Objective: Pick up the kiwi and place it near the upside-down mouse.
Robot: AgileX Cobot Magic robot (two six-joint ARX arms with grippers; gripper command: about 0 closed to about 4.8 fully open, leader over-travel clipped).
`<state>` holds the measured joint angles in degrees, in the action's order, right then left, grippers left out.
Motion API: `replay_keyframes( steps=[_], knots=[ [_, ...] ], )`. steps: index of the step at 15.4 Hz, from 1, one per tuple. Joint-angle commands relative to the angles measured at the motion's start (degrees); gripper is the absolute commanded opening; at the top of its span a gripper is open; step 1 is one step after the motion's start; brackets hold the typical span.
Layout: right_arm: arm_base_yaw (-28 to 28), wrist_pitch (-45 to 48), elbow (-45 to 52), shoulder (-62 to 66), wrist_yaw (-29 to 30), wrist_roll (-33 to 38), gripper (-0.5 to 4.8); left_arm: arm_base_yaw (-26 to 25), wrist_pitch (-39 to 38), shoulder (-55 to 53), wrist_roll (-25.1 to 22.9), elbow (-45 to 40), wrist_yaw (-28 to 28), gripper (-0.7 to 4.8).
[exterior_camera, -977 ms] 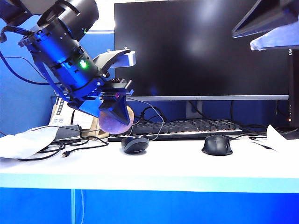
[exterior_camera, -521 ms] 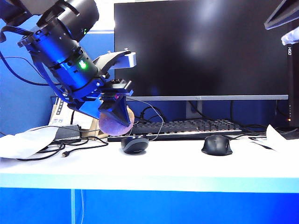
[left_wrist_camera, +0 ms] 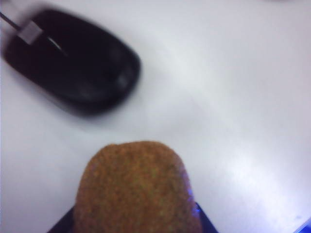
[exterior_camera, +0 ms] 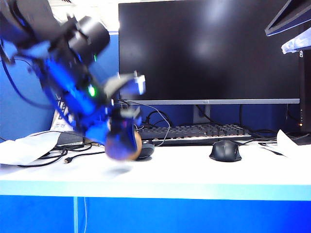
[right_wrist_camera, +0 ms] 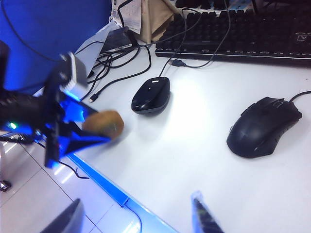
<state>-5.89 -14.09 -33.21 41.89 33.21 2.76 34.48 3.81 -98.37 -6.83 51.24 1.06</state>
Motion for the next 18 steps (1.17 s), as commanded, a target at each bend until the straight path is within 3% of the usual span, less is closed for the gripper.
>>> replay_keyframes(
  steps=[1, 5, 11, 18],
  knots=[
    [-0.1, 0.3, -0.3, 0.0, 1.7, 0.7, 2.84, 0.0, 1.2, -1.5, -0.2, 0.3, 0.7, -0.06],
    [-0.1, 0.1, -0.3, 0.0, 1.6, 0.9, 2.84, 0.0, 3.8, -2.6, -0.2, 2.8, 1.7, -0.06],
    [-0.1, -0.7, -0.2, 0.0, 1.4, 0.8, 2.84, 0.0, -4.7, -4.3, -0.3, 6.6, 1.0, -0.06],
    [-0.3, -0.8, -0.2, 0.0, 1.4, 0.4, 2.84, 0.0, -7.4, -4.3, -0.2, 6.6, -1.0, -0.04]
  ],
)
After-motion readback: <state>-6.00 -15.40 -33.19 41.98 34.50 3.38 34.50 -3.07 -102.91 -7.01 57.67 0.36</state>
